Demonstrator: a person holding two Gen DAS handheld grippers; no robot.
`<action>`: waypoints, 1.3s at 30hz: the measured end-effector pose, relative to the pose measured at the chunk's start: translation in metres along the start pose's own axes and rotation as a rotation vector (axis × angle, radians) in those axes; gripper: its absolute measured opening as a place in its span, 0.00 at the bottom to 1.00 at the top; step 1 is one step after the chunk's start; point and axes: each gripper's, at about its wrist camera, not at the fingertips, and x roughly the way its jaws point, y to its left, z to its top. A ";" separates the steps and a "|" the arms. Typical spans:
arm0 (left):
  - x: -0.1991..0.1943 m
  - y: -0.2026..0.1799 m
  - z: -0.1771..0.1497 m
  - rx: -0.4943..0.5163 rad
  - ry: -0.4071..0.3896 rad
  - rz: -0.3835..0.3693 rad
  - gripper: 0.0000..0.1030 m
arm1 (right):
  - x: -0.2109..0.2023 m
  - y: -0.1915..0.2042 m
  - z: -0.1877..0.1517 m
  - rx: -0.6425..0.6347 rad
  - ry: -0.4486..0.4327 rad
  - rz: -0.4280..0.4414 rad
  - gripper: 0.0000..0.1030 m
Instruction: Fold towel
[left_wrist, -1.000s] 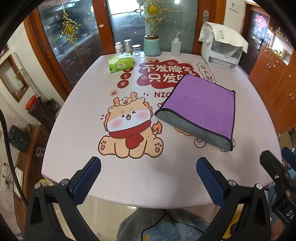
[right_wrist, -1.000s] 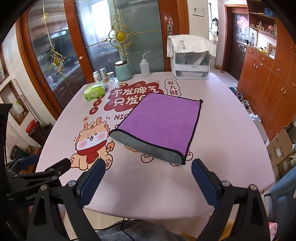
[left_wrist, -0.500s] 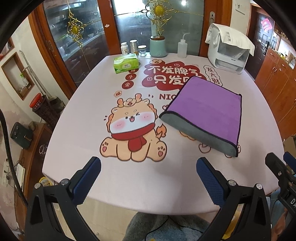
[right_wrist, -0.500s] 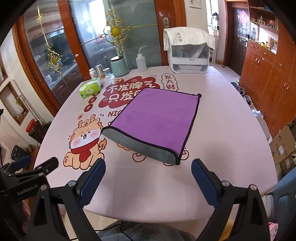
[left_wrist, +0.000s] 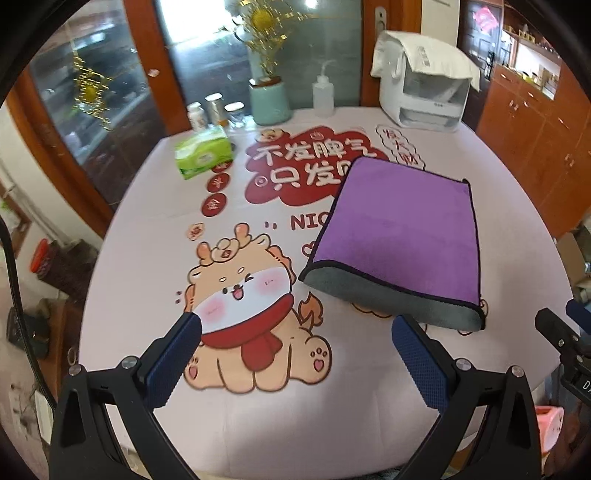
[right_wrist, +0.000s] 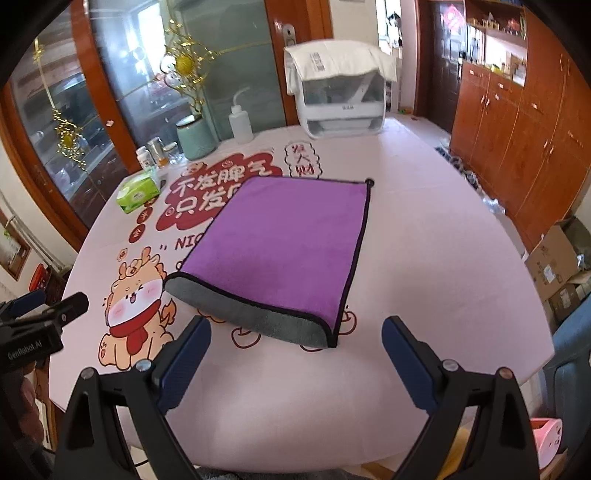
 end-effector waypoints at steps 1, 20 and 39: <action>0.009 0.003 0.003 0.011 0.012 -0.008 1.00 | 0.005 0.000 -0.001 0.004 0.008 -0.001 0.90; 0.173 0.001 0.040 0.320 0.173 -0.234 1.00 | 0.109 -0.015 -0.016 -0.049 0.137 -0.014 0.79; 0.196 -0.026 0.049 0.545 0.242 -0.412 0.85 | 0.142 -0.034 -0.011 -0.102 0.219 0.143 0.53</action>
